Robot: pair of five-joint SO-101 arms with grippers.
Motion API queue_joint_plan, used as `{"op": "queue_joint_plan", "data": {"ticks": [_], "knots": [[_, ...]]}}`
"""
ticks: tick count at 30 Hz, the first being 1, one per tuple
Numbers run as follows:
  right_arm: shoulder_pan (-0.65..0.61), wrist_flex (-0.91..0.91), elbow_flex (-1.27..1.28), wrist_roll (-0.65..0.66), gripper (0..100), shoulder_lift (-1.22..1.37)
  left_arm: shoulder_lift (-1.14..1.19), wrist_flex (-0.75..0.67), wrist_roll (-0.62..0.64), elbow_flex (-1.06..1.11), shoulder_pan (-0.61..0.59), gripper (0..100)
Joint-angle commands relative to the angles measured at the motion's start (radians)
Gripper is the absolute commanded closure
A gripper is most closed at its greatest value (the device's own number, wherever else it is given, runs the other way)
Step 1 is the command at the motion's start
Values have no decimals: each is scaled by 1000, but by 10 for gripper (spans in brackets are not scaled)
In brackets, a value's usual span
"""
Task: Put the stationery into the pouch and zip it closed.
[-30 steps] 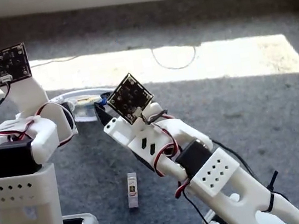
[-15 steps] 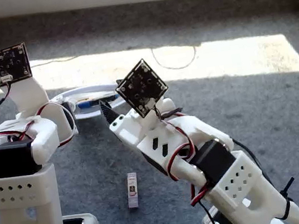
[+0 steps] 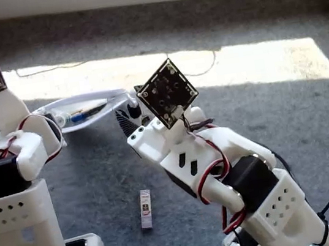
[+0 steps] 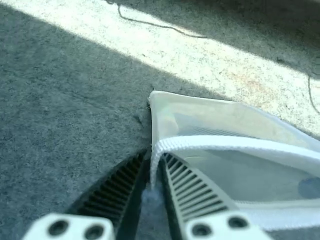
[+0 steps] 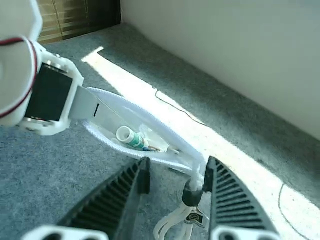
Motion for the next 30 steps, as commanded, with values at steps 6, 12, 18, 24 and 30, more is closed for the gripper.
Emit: {"op": "queue_joint_plan", "data": {"ticks": [6, 12, 18, 24, 30], "knots": [[-4, 145, -148, -87, 821, -16, -15, -20, 0, -28, -99, 993], [-4, 277, -108, -195, 821, -16, -15, -20, 0, -24, -154, 993], [-25, 239, 71, -348, 821, -18, -15, -21, 0, -21, -159, 993], [-84, 87, 291, -443, 821, -18, -15, -23, 0, 12, -157, 993], [-143, 8, 397, -450, 821, -18, -15, -23, 0, 12, -156, 993]]}}
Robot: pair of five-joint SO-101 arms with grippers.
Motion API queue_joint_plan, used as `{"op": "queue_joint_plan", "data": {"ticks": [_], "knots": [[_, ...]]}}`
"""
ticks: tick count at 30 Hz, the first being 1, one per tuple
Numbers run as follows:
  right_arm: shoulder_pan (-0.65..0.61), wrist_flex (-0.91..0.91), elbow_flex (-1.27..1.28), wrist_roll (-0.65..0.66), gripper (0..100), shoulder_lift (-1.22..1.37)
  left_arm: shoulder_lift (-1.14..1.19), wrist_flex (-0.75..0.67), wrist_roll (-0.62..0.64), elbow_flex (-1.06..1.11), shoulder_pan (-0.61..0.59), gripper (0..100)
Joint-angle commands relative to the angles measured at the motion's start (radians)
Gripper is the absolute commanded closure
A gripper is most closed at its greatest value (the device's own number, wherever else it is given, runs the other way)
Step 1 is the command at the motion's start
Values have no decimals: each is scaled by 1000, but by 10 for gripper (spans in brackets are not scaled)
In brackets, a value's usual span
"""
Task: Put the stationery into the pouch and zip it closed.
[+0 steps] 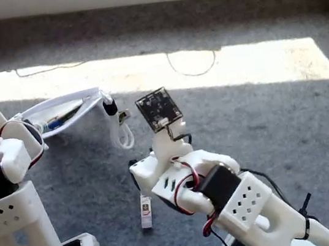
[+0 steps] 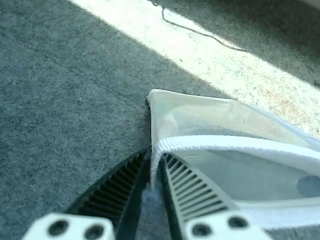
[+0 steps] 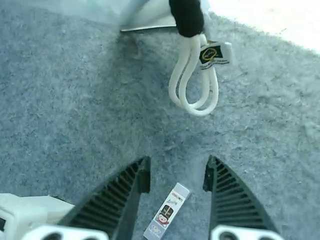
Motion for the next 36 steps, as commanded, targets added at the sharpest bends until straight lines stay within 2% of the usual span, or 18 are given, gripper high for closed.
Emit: {"op": "queue_joint_plan", "data": {"ticks": [1, 4, 8, 13, 17, 24, 31, 36], "knots": [[-25, -51, 7, -34, 821, -15, -13, -23, 0, -5, -15, 993], [-27, -48, 7, -91, 821, -15, -13, -23, 0, -4, -15, 993], [-28, -50, 10, -101, 821, 12, -13, -23, 0, -4, -13, 993], [-28, -50, 2, -176, 821, 202, -13, -23, 0, -2, -13, 993], [-28, -51, -56, -189, 821, 340, -13, -23, 0, -1, -13, 993], [-33, -51, -105, -256, 821, 466, -13, -23, 0, -1, -13, 993], [-143, -93, -101, -295, 821, 547, -13, -23, 0, 5, -13, 993], [-148, -139, -104, -299, 821, 636, -13, -23, 0, 5, -13, 993]]}}
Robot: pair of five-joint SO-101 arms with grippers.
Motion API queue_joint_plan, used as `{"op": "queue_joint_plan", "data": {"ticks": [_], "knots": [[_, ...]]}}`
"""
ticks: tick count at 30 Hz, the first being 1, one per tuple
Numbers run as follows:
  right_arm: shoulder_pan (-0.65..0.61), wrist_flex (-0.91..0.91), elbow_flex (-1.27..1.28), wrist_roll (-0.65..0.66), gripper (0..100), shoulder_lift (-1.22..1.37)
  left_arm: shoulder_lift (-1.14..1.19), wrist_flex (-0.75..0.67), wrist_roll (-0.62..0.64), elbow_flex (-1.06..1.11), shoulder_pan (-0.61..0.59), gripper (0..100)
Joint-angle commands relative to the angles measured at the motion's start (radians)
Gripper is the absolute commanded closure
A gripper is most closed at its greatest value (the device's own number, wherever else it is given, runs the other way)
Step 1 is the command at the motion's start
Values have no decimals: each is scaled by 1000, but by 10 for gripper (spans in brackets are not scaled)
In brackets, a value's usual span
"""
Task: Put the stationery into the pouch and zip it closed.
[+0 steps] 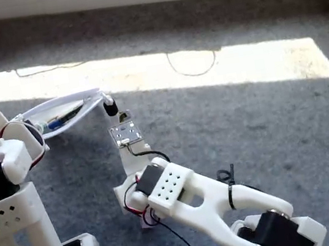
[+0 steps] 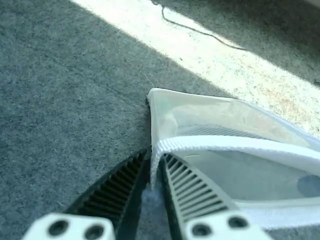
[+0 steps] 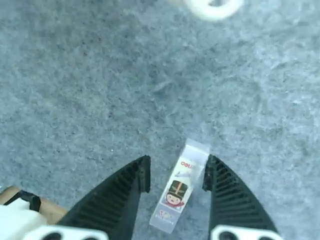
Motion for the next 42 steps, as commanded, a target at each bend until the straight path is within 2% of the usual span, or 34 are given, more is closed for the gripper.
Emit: {"op": "queue_joint_plan", "data": {"ticks": [1, 21, 32, 35, 39, 42], "knots": [[-15, -27, -58, -12, 821, 27, -7, -21, 0, -5, -13, 993], [24, -10, -51, -11, 821, 61, -7, -21, -5, 10, -13, 993], [28, -8, -101, -11, 824, 196, -7, -15, -5, 10, -15, 993], [28, -8, -104, -8, 882, 196, -7, -15, -5, 10, -15, 993], [30, -8, -105, 98, 979, 196, -7, -15, -5, 10, -16, 993], [30, -8, -104, 123, 995, 194, -7, -15, -5, 12, -16, 993]]}}
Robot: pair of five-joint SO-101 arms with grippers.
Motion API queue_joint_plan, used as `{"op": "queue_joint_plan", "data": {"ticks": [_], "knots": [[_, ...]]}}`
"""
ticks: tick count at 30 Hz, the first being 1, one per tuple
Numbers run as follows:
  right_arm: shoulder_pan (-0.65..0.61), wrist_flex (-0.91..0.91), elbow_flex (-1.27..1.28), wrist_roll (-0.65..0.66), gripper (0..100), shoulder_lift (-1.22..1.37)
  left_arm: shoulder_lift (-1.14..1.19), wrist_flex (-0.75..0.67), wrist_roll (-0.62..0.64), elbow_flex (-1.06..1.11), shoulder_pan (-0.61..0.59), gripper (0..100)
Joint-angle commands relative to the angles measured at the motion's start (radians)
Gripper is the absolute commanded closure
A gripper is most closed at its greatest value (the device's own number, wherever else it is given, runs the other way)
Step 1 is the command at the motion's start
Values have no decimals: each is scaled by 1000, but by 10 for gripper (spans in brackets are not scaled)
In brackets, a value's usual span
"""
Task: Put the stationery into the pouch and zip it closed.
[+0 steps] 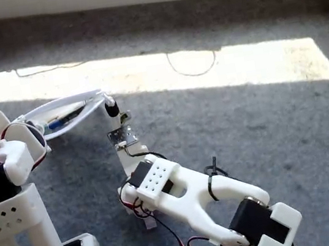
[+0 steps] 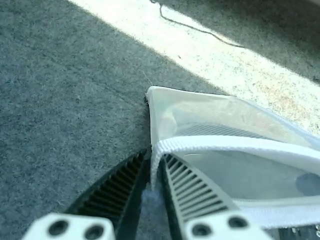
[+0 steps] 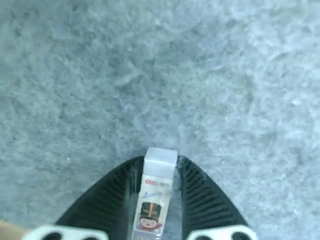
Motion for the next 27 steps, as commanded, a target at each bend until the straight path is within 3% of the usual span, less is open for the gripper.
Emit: {"op": "queue_joint_plan", "data": {"ticks": [1, 7, 17, 27], "knots": [[7, 2, -53, 38, 995, -4, 1, -15, -5, -2, -16, 993], [7, 114, -64, 40, 995, -22, 1, -15, -5, -2, -15, 993], [88, 122, -19, 115, 995, -344, 1, -20, -5, -2, -7, 993], [93, 120, 64, 126, 995, -680, 1, -21, -8, -15, 124, 993]]}}
